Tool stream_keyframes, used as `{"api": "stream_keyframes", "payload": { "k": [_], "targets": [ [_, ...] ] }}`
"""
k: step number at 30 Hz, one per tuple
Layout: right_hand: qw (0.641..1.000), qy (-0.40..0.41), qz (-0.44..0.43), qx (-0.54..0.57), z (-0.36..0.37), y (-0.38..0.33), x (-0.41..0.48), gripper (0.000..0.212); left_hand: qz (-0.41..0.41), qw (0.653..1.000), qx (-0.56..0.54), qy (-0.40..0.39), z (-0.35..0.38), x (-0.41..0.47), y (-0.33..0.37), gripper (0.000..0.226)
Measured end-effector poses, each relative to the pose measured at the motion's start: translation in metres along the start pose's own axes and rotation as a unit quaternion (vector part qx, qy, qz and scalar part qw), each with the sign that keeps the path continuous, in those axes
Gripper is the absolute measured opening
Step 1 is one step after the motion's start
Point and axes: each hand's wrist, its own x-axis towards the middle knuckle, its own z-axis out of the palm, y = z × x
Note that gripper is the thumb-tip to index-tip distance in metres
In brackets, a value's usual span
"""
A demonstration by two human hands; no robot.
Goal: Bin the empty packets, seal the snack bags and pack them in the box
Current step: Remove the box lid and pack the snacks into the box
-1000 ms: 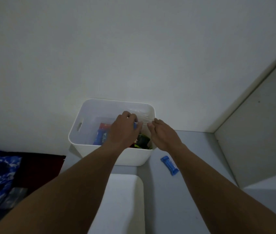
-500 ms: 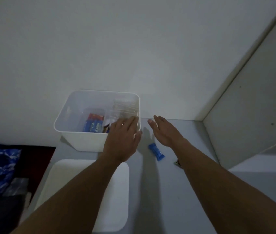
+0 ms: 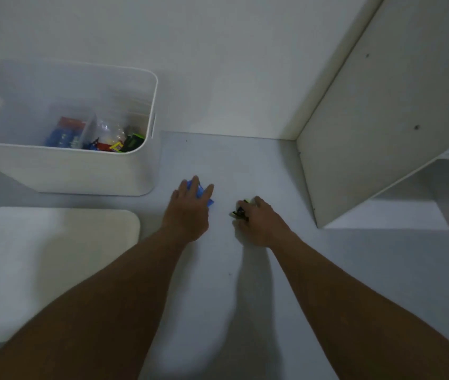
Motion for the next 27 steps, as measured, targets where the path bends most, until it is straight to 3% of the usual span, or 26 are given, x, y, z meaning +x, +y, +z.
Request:
{"api": "stream_keyframes", "payload": {
  "k": [7,11,14,22,27],
  "targets": [
    [0.997,0.052,-0.057,-0.031,0.014,0.006,-0.003,0.039,-0.081,0.993,-0.083,-0.003,0.001,-0.016,0.015,0.035],
    [0.995,0.072,-0.061,-0.043,0.009,0.000,-0.006,0.038,-0.062,0.994,-0.086,-0.002,-0.008,-0.025,0.017,0.008],
    [0.992,0.092,-0.061,-0.055,-0.002,-0.008,-0.009,0.035,-0.080,0.991,-0.108,-0.009,-0.013,-0.032,0.018,0.014],
    [0.983,0.156,-0.072,-0.058,-0.059,-0.052,-0.015,0.027,0.006,0.978,-0.149,0.144,-0.071,-0.045,-0.003,0.023],
    [0.974,0.209,-0.080,-0.039,-0.113,-0.110,-0.017,0.027,-0.015,0.953,-0.177,0.244,-0.163,-0.052,-0.033,0.023]
  ]
}}
